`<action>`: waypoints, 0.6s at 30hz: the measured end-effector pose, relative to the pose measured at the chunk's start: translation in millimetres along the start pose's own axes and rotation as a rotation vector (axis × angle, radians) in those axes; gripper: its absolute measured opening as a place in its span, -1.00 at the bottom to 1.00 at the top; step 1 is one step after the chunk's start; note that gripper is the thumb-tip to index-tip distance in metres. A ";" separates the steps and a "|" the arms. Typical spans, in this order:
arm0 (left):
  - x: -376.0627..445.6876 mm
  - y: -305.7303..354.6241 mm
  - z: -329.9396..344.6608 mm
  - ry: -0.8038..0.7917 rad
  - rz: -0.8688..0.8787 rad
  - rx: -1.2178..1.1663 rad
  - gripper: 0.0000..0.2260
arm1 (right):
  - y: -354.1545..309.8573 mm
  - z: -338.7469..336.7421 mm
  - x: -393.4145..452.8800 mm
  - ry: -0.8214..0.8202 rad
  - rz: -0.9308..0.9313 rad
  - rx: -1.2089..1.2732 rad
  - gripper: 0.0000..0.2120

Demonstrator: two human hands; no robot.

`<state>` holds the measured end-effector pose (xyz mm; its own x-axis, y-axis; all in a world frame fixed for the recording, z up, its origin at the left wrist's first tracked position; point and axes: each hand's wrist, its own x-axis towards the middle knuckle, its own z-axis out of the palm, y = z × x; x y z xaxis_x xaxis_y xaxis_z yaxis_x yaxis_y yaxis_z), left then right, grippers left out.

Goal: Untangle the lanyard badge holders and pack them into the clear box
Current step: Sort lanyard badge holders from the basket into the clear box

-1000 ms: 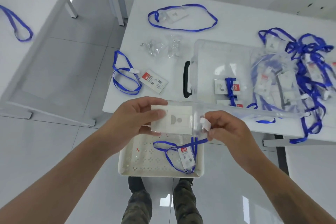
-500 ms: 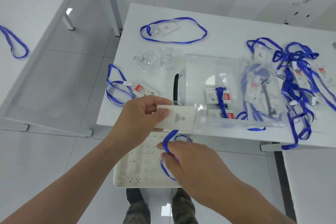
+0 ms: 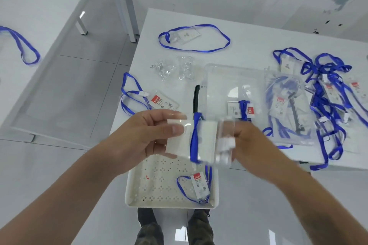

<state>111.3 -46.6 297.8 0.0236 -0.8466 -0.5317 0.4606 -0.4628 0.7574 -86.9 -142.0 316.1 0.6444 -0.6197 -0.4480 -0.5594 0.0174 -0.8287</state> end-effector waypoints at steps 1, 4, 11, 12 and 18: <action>1.9 -0.1 1.3 0.043 0.010 -0.037 -0.80 | 4.7 10.3 -5.8 0.000 0.029 0.008 -0.75; 6.0 -3.2 8.8 0.189 0.030 0.018 -0.77 | 10.1 35.5 -29.8 -0.024 -0.039 -0.263 -0.61; 3.8 -12.8 24.6 0.296 0.119 0.553 -0.86 | -21.5 21.2 -50.0 0.027 -0.233 -0.875 -0.68; 2.5 -12.8 26.0 0.253 0.113 0.587 -0.86 | -26.6 10.1 -46.6 0.069 -0.225 -0.823 -0.69; -4.1 -5.5 28.4 0.031 0.016 0.356 -0.86 | -1.1 -32.5 -1.0 0.302 -0.249 -0.448 -0.87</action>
<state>83.4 -48.1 306.6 0.0579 -0.8485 -0.5261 0.1217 -0.5170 0.8473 -103.9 -166.9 328.3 0.6442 -0.7597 -0.0888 -0.6183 -0.4489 -0.6451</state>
